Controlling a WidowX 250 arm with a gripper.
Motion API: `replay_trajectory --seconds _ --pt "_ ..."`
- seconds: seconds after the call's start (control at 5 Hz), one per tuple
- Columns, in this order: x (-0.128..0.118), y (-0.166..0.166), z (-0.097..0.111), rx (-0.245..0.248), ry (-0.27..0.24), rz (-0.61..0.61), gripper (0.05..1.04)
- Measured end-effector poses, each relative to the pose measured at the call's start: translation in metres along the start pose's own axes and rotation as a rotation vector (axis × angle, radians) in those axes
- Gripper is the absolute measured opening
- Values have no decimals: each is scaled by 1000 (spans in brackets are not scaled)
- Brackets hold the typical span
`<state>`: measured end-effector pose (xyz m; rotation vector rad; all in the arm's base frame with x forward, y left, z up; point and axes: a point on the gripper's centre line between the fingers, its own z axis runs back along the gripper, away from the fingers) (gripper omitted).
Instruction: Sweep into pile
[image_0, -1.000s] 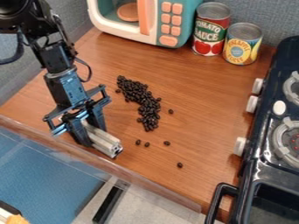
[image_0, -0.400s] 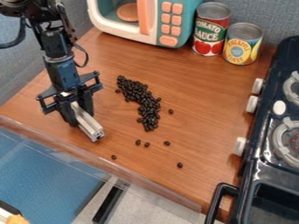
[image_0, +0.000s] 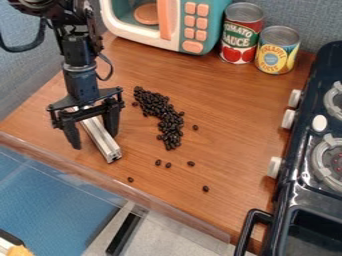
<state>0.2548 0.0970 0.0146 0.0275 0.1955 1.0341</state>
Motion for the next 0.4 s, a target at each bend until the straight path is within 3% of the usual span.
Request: replay_trajectory --seconds 0.2,0.4 --pt "-4 7 28 20 -68 -44 1009" --pt "-13 22 59 73 -184 -82 1002"
